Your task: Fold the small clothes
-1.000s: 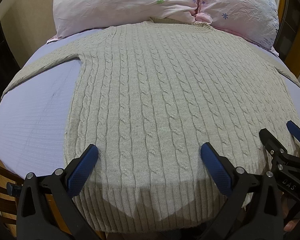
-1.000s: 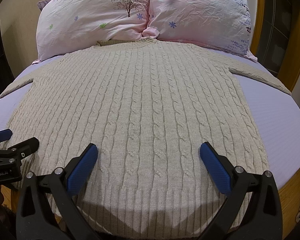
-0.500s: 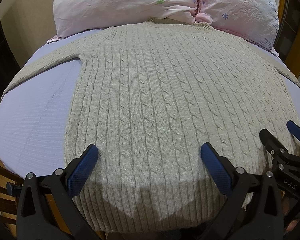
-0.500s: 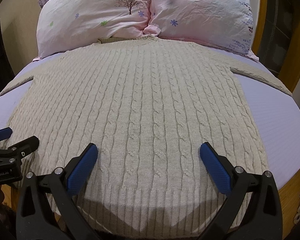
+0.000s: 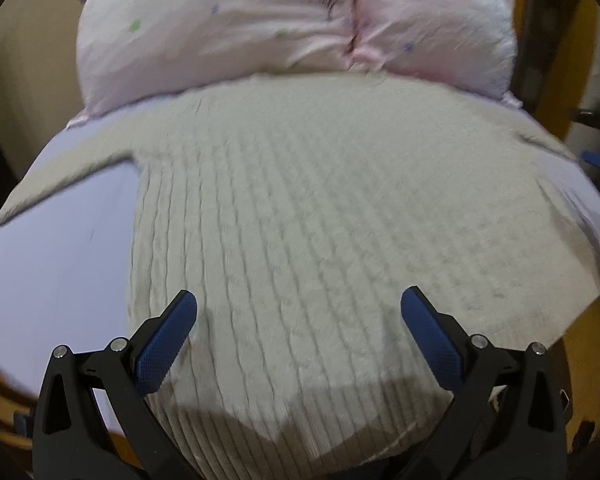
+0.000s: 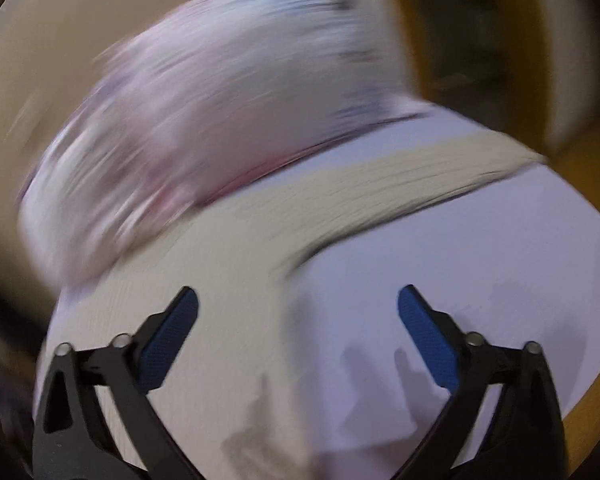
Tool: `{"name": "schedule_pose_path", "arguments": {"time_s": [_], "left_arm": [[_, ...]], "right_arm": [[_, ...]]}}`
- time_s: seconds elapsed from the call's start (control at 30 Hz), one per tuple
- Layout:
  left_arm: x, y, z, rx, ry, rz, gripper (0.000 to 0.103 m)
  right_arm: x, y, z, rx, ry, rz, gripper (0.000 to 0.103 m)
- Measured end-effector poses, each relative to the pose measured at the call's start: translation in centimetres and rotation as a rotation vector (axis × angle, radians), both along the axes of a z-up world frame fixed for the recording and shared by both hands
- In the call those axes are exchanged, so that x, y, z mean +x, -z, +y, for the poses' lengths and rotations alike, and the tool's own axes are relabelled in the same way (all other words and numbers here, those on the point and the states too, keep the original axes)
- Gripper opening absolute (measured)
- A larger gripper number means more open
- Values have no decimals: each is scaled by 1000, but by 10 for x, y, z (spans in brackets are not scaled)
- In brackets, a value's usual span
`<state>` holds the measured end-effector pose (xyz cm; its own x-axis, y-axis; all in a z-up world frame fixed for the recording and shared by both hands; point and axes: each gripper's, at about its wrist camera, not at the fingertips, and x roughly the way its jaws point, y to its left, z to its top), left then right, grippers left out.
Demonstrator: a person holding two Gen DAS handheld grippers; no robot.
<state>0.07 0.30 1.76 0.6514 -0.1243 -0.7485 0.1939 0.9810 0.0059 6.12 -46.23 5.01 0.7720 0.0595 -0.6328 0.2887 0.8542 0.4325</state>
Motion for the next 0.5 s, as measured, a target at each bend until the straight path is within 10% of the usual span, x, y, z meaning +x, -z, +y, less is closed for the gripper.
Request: {"name": "schedule_pose_path", "arguments": {"time_s": [0.2,0.5], "left_arm": [[18,-34,34,-49,-18,-123,102],[45,-56,129,-244,-203,-316,102]], "right_arm": [[51,41,-165,248,399,128,61],[51,73,-226,314,588,143,32]]}}
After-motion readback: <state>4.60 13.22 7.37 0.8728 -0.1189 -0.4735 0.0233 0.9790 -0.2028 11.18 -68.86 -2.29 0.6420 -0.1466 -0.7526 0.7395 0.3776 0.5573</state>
